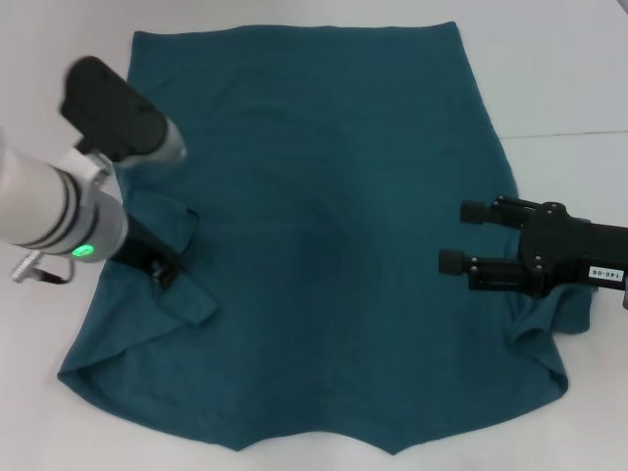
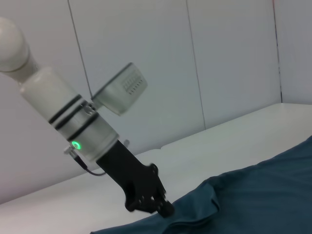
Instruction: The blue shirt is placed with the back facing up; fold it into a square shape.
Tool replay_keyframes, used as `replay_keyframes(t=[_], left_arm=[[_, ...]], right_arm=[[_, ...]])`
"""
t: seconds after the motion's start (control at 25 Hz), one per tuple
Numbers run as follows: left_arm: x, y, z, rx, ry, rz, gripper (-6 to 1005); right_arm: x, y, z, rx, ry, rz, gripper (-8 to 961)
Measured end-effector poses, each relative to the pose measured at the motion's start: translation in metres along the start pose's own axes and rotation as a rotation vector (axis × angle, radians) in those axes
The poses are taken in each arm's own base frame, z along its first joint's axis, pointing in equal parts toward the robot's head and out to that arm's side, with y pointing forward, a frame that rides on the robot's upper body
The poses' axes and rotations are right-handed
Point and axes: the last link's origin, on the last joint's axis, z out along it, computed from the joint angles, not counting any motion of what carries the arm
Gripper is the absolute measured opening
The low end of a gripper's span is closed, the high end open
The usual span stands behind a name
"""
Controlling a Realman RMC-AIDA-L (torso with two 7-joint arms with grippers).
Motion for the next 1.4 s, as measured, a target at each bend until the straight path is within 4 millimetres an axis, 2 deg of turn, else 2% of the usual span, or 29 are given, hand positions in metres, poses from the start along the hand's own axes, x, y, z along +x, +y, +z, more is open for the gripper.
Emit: replay_keyframes(t=[0.16,0.4,0.48,0.84,1.16,1.4], left_arm=[[-0.013,-0.009,-0.003,0.029,-0.025,-0.031,-2],[-0.027,-0.016,0.015,0.044,-0.053,-0.054,-2],[-0.03,-0.015,0.025,0.04,-0.074,-0.045,-2],[-0.034,-0.013,0.035,0.041,-0.087,-0.027,-2],[-0.028,0.0,0.041,0.018,-0.088,0.017,-2],[-0.012,0.009,0.041,0.012,-0.054,0.034,1]], right_arm=[[-0.001,0.0,0.001,-0.002,-0.001,-0.002,912],[-0.001,0.001,0.003,-0.008,-0.001,-0.001,912],[-0.001,0.001,0.003,-0.009,0.0,0.0,912],[0.0,0.003,0.004,-0.016,-0.001,0.006,912],[0.0,0.003,0.004,-0.018,-0.002,0.009,912],[0.001,0.004,0.004,-0.018,-0.001,0.012,912]])
